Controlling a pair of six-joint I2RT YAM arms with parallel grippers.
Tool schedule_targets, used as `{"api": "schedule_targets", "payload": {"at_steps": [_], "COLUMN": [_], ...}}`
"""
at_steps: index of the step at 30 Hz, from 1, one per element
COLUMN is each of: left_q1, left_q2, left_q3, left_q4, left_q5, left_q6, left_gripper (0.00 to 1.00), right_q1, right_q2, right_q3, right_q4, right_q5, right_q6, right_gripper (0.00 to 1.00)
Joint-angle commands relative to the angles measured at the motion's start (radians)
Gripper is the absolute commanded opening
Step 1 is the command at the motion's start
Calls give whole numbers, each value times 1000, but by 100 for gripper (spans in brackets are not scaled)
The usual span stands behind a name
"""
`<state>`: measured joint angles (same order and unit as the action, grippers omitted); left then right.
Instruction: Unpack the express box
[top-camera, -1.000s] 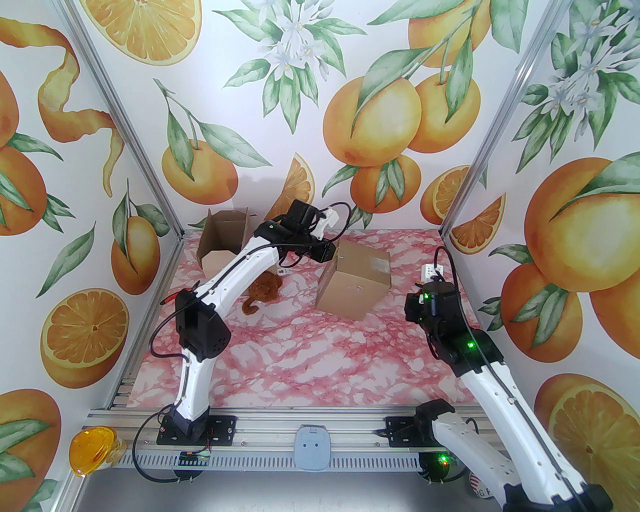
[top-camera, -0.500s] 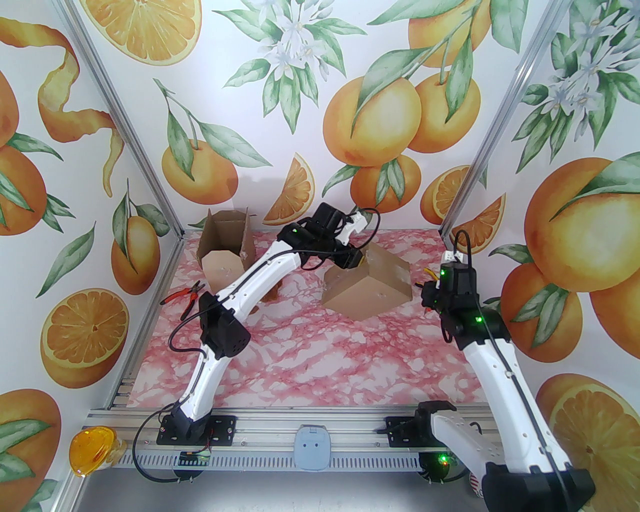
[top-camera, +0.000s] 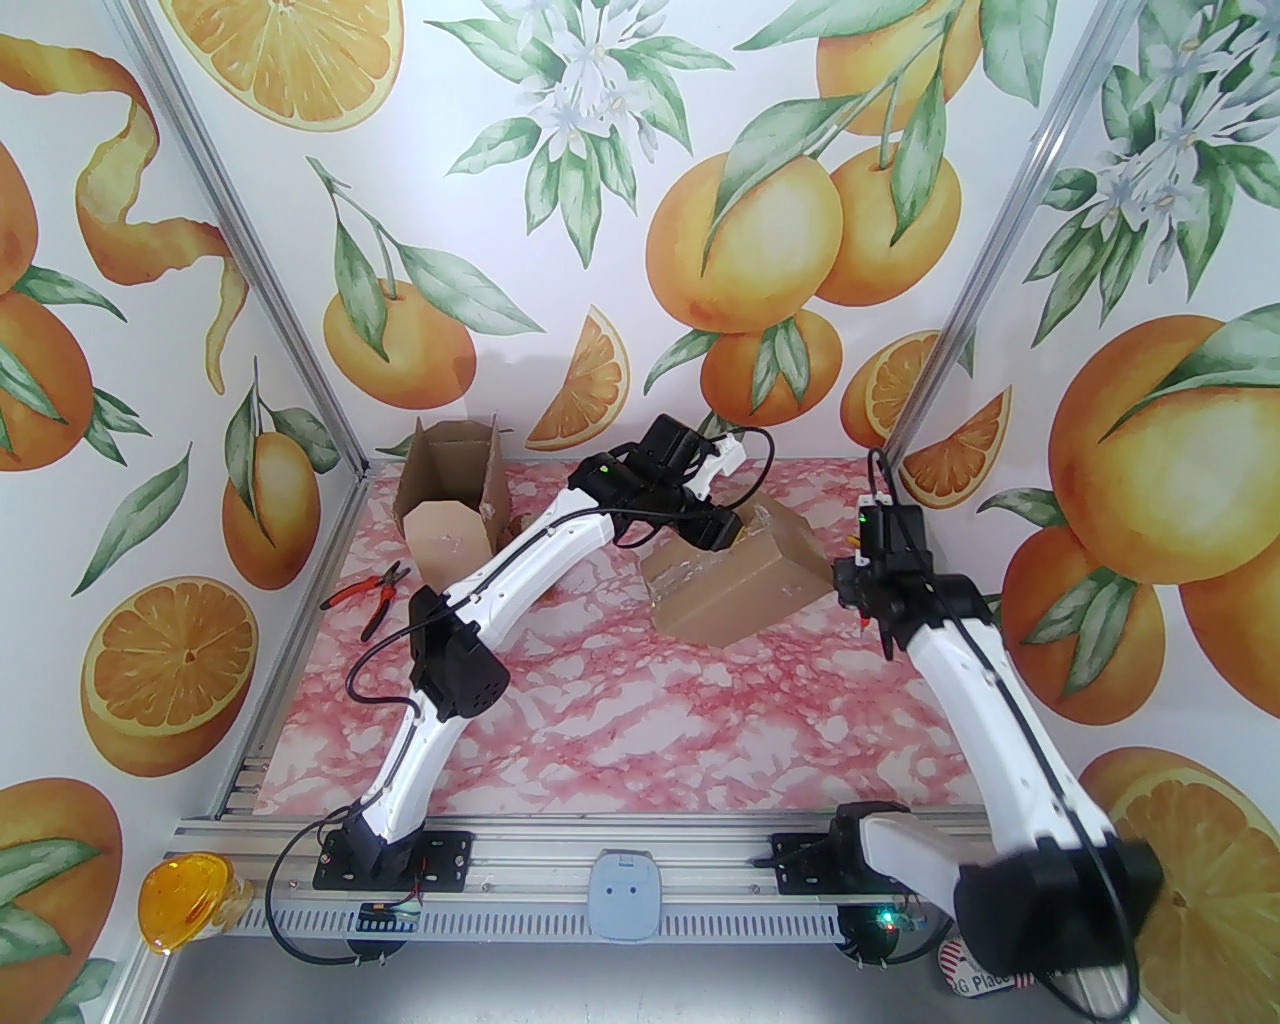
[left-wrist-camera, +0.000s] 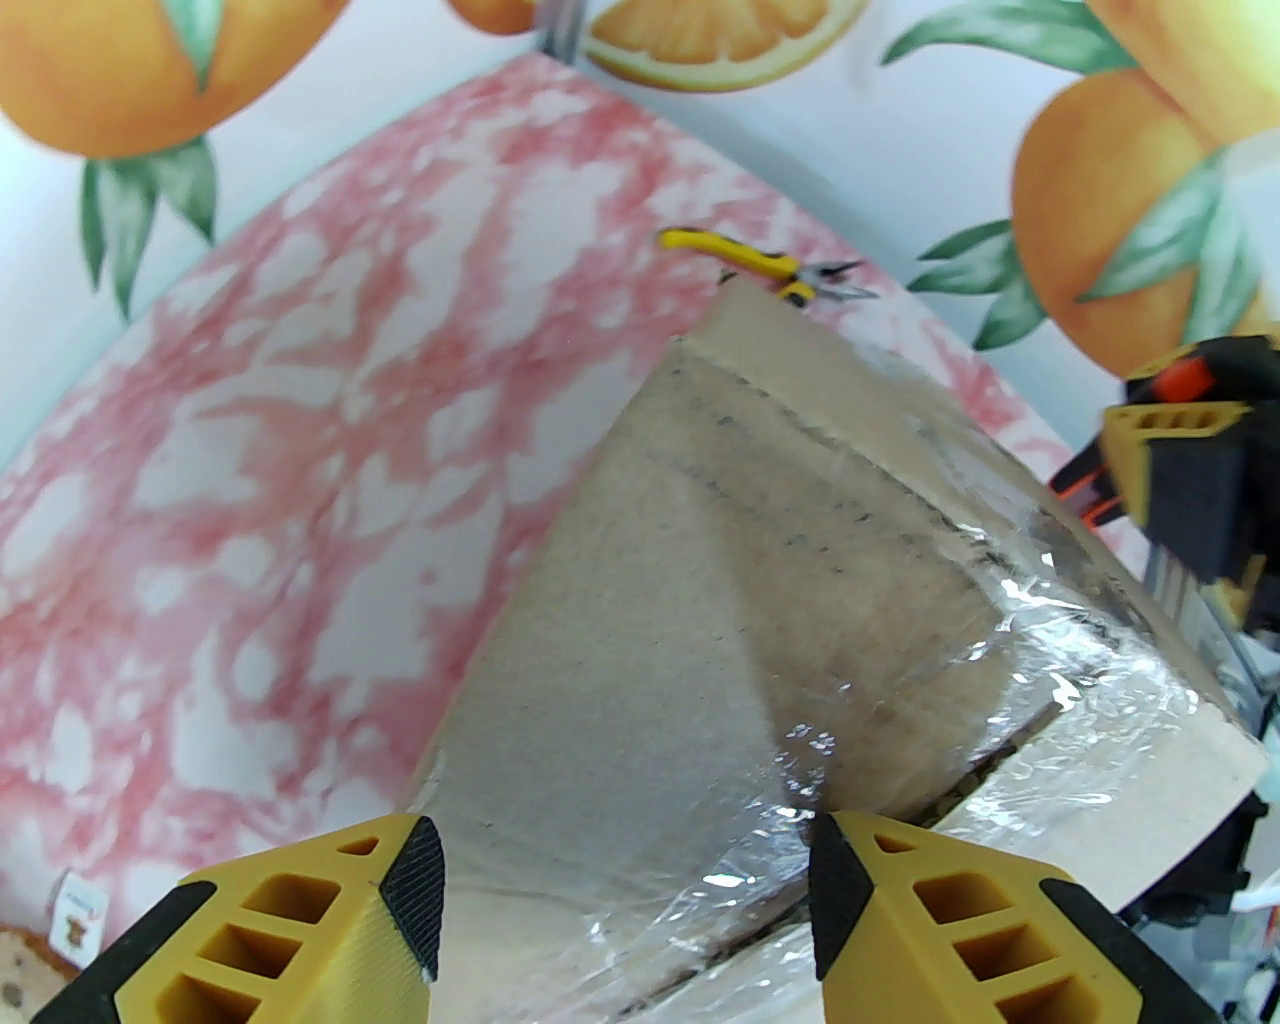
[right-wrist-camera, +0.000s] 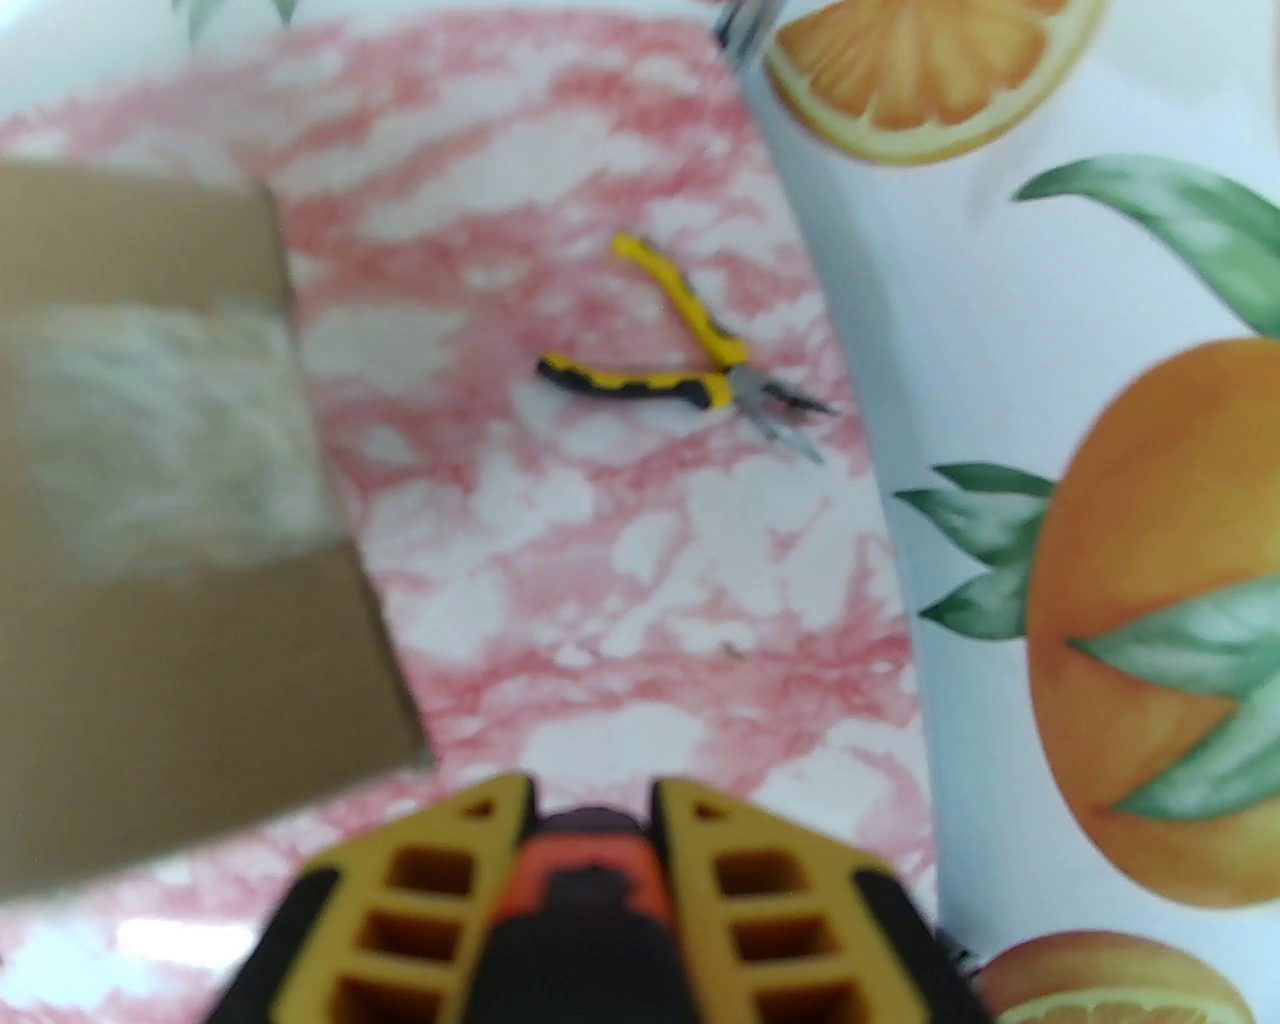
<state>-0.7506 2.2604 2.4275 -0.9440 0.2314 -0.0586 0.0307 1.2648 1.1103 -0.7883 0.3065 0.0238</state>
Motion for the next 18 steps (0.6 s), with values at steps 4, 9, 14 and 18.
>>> {"api": "schedule_targets", "payload": {"at_steps": [4,9,14,18], "left_q1": [32,5,4,37], "left_q2": [-45,88,84,-8], "left_q3": [-57,124,150,63], "left_q4": [-20,-66,-94,-101], "left_q5": [10,36,-32,-102], "left_q6": [-5,-12,17,46], "left_gripper": [70,73,74,76], "right_q1": [-4,-3,2,77], "right_q2": [44,84,98,102], "right_q3": [26,51,48,24], "right_q4": [65,66,66,78], "right_q5": [-17,-23,-86,-124], "right_q6": [-29,-35,-50,-60], "right_gripper": [3,2,2,2]}}
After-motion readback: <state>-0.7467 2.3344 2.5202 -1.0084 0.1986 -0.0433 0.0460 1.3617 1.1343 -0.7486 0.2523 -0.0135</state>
